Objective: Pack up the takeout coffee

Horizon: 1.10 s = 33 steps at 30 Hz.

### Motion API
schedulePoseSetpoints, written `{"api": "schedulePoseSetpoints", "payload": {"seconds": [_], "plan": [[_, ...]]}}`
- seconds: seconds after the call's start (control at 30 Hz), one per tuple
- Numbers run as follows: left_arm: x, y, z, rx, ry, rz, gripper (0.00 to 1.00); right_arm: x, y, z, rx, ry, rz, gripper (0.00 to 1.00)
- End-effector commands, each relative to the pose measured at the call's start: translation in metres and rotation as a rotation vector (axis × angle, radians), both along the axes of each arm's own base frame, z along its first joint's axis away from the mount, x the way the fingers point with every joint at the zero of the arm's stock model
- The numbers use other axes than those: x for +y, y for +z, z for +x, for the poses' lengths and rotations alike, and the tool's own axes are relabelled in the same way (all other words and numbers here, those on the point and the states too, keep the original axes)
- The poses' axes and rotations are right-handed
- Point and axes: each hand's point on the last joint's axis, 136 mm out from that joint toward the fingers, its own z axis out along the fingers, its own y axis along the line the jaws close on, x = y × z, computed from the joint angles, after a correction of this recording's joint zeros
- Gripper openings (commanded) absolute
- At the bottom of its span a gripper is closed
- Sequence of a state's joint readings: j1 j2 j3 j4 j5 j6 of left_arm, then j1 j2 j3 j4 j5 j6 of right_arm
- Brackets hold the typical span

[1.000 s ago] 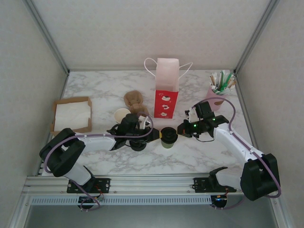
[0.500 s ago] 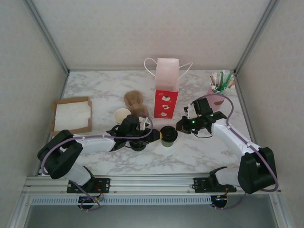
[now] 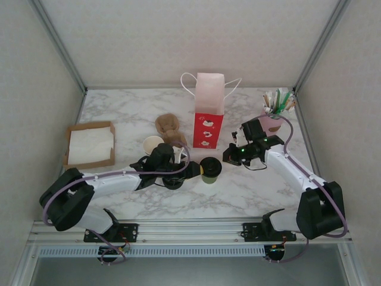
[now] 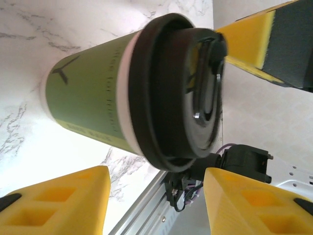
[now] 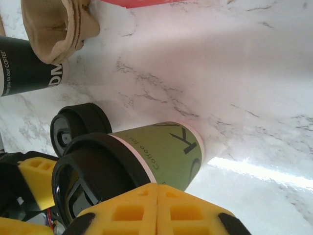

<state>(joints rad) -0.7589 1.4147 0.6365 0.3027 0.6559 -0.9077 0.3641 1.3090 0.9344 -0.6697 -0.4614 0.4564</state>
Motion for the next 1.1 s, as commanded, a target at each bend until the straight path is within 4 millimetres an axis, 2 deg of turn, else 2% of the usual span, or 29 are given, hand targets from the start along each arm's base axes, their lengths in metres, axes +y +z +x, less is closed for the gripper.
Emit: {"api": "schedulePoseSetpoints", "payload": {"seconds": [0.0, 0.13, 0.23, 0.4, 0.77, 1.07], "plan": [[0.002, 0.019, 0.008, -0.059, 0.009, 0.001, 0.54, -0.011, 0.006, -0.011, -0.014, -0.011, -0.029, 0.1], [0.009, 0.018, 0.019, -0.062, 0.027, 0.011, 0.51, -0.012, 0.001, -0.026, 0.005, -0.013, -0.002, 0.09], [0.013, 0.019, 0.029, -0.068, 0.039, 0.018, 0.47, -0.006, 0.004, -0.036, 0.014, -0.003, 0.059, 0.03], [0.009, 0.011, 0.04, -0.061, 0.022, 0.034, 0.42, 0.005, 0.008, -0.045, 0.032, 0.023, 0.148, 0.0], [0.001, -0.005, 0.045, -0.038, 0.0, 0.048, 0.35, 0.012, -0.004, -0.038, 0.055, 0.029, 0.159, 0.0], [-0.005, -0.015, 0.03, -0.009, -0.027, 0.046, 0.32, 0.014, -0.01, -0.029, 0.065, 0.026, 0.143, 0.0]]}}
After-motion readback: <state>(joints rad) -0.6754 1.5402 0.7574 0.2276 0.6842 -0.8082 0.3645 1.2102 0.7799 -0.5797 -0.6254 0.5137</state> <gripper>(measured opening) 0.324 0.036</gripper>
